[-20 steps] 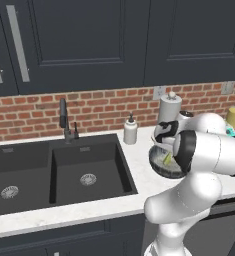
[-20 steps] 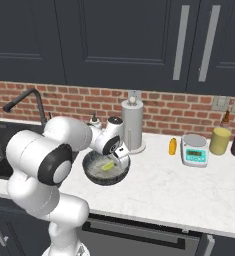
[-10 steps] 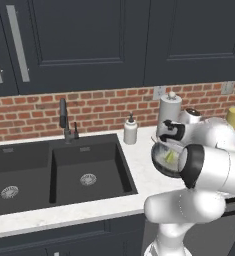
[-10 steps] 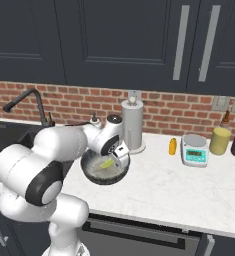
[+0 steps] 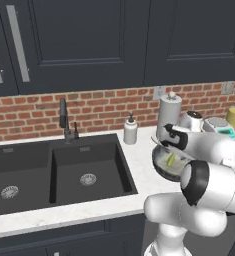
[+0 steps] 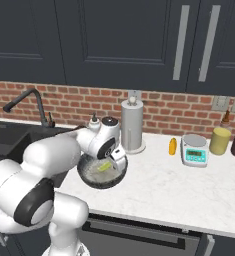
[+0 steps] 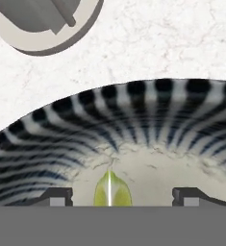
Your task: Pick the lemon wedge from the sink and place it in the bowl. Then pick the bowl and place it in the microwave. Then close the microwave door and press the start button.
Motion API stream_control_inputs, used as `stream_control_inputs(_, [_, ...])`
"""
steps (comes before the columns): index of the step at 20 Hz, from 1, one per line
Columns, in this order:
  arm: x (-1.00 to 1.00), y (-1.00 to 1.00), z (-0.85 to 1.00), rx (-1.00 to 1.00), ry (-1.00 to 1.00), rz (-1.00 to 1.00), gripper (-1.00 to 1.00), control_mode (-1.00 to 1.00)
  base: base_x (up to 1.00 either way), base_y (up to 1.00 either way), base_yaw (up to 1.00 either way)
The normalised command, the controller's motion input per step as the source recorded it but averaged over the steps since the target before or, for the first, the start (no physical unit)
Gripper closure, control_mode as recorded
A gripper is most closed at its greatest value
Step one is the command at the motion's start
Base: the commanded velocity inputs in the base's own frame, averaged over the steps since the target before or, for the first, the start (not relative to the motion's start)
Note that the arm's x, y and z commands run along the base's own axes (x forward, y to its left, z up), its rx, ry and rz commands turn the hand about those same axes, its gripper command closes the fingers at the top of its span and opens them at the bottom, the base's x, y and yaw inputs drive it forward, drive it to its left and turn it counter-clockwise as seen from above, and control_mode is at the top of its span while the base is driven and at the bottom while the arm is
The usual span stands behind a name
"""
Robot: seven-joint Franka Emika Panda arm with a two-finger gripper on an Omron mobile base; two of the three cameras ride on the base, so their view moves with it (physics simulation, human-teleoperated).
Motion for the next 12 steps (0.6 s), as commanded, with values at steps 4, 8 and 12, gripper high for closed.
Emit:
stream_control_inputs(4, [0.3, 0.0, -0.54, -0.04, 0.19, 0.0, -1.0, -1.0, 0.0, 0.0, 0.0])
stream_control_inputs(8, [0.18, 0.0, -0.55, -0.01, 0.18, 0.0, -1.0, -1.0, 0.0, 0.0, 0.0])
stream_control_inputs(12, [-0.06, 0.0, -0.28, 0.0, 0.11, 0.0, -1.0, -1.0, 0.0, 0.0, 0.0])
